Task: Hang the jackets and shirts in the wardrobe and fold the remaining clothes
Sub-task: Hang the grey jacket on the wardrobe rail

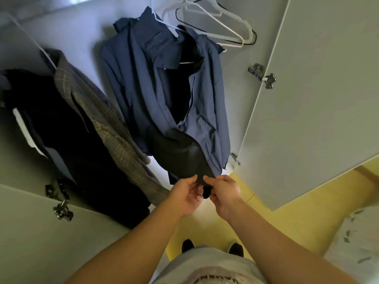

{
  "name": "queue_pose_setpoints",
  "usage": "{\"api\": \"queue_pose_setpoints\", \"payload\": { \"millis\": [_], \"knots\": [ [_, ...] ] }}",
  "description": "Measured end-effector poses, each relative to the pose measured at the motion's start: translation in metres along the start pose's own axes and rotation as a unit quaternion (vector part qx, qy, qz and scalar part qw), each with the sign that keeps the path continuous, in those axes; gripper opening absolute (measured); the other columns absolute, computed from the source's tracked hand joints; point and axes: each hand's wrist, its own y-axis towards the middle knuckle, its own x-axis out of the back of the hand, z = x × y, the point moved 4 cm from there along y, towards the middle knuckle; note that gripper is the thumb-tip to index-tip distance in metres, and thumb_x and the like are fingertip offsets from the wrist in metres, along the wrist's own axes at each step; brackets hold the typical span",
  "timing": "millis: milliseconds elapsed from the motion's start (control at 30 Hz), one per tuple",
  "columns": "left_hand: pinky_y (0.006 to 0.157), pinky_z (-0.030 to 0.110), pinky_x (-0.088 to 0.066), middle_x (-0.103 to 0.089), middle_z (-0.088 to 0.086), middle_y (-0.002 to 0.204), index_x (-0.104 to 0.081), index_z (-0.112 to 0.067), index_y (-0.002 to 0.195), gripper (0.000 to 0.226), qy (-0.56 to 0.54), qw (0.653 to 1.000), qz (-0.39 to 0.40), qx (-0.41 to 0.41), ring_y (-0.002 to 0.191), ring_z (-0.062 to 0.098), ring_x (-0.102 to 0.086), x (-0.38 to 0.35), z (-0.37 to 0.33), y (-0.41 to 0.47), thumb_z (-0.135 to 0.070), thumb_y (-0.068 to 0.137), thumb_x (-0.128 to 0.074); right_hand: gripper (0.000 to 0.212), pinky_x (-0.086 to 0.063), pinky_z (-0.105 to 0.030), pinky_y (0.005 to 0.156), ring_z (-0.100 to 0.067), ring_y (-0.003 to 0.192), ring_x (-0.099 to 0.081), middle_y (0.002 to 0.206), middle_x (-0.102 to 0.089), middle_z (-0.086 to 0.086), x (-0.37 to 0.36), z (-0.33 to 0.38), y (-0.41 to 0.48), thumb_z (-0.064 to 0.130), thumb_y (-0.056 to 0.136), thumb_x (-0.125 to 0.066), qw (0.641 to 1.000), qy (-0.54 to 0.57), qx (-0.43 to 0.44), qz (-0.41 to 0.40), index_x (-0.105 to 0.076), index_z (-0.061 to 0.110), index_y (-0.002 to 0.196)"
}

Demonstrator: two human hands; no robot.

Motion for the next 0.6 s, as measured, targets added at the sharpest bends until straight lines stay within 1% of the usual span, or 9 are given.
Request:
{"api": "queue_pose_setpoints", "payload": {
  "millis": [33,100,167,267,333,367,500,533,600],
  "knots": [
    [0.041,0.021,-0.033,-0.06,0.005,0.061,-0.063,-0.006,0.093,0.02,-0.018,1.0,0.001,-0.001,0.045,0.01,-0.05,0.0,0.0,0.0,-0.018,0.105,-0.052,0.025,-0.043,-0.022,0.041,-0.013,0.042,-0.056,0.062,-0.064,-0.004,0.004,-0.001,0.001,0.003,0.08,-0.081,1.0,-0.009,-0.006,-0.013,-0.058,0.009,0.087],
    [0.035,0.021,-0.032,-0.051,0.003,0.056,-0.057,-0.009,0.098,0.016,-0.049,0.999,0.006,0.004,0.039,0.01,-0.045,0.003,-0.001,0.001,-0.017,0.107,-0.048,0.02,-0.036,-0.024,0.042,-0.013,0.044,-0.045,0.068,-0.062,-0.004,0.014,-0.003,0.005,0.006,0.082,-0.08,0.999,-0.027,-0.017,-0.038,-0.062,0.007,0.092],
    [0.037,0.021,-0.034,-0.046,0.002,0.057,-0.055,-0.01,0.096,0.012,-0.052,0.999,0.008,0.011,0.042,0.01,-0.045,0.009,-0.005,0.002,-0.014,0.106,-0.05,0.016,-0.034,-0.025,0.043,-0.014,0.047,-0.04,0.073,-0.065,-0.005,0.024,-0.002,0.009,0.007,0.084,-0.077,0.998,-0.025,-0.03,-0.054,-0.066,0.004,0.094],
    [0.046,0.022,-0.046,-0.054,0.006,0.064,-0.06,-0.006,0.087,0.011,0.006,1.0,0.007,0.014,0.053,0.012,-0.053,0.019,-0.01,0.0,-0.006,0.094,-0.067,0.01,-0.033,-0.026,0.045,-0.013,0.047,-0.037,0.076,-0.07,-0.007,0.03,-0.002,0.012,0.007,0.089,-0.072,0.997,-0.011,-0.054,-0.056,-0.068,0.005,0.098],
    [0.05,0.022,-0.051,-0.056,0.007,0.064,-0.062,-0.004,0.081,0.013,0.057,0.998,-0.001,0.021,0.055,0.013,-0.055,0.023,-0.008,0.0,-0.002,0.088,-0.074,0.006,-0.03,-0.027,0.046,-0.012,0.042,-0.033,0.074,-0.071,-0.009,0.031,-0.001,0.012,0.006,0.092,-0.066,0.996,0.006,-0.071,-0.049,-0.066,0.005,0.097],
    [0.051,0.022,-0.053,-0.057,0.007,0.065,-0.063,-0.003,0.082,0.013,0.08,0.997,-0.007,0.019,0.056,0.012,-0.057,0.025,-0.007,0.001,-0.002,0.087,-0.075,0.004,-0.028,-0.027,0.047,-0.012,0.041,-0.03,0.074,-0.072,-0.01,0.031,-0.002,0.012,0.005,0.092,-0.063,0.996,0.011,-0.081,-0.044,-0.064,0.005,0.096],
    [0.057,0.024,-0.059,-0.07,0.011,0.076,-0.069,0.002,0.097,0.008,0.099,0.995,0.002,-0.003,0.065,0.016,-0.067,0.017,-0.003,0.002,-0.003,0.092,-0.072,0.006,-0.025,-0.023,0.047,-0.011,0.041,-0.025,0.074,-0.071,-0.013,0.03,-0.002,0.01,0.003,0.095,-0.054,0.991,0.004,-0.135,-0.006,-0.056,0.008,0.097],
    [0.058,0.024,-0.059,-0.072,0.012,0.079,-0.069,0.003,0.1,0.01,0.102,0.995,0.006,-0.013,0.067,0.016,-0.069,0.013,-0.004,0.002,-0.003,0.093,-0.071,0.006,-0.025,-0.023,0.047,-0.011,0.042,-0.025,0.072,-0.071,-0.012,0.029,-0.002,0.009,0.004,0.096,-0.052,0.989,0.002,-0.148,0.009,-0.056,0.008,0.099],
    [0.059,0.023,-0.059,-0.072,0.012,0.079,-0.069,0.003,0.101,0.01,0.117,0.992,0.009,-0.036,0.066,0.015,-0.07,0.007,-0.007,0.002,-0.002,0.092,-0.07,0.008,-0.025,-0.023,0.048,-0.011,0.045,-0.025,0.07,-0.069,-0.011,0.03,-0.001,0.008,0.005,0.097,-0.051,0.985,-0.007,-0.167,0.031,-0.057,0.007,0.102]
  ]
}}
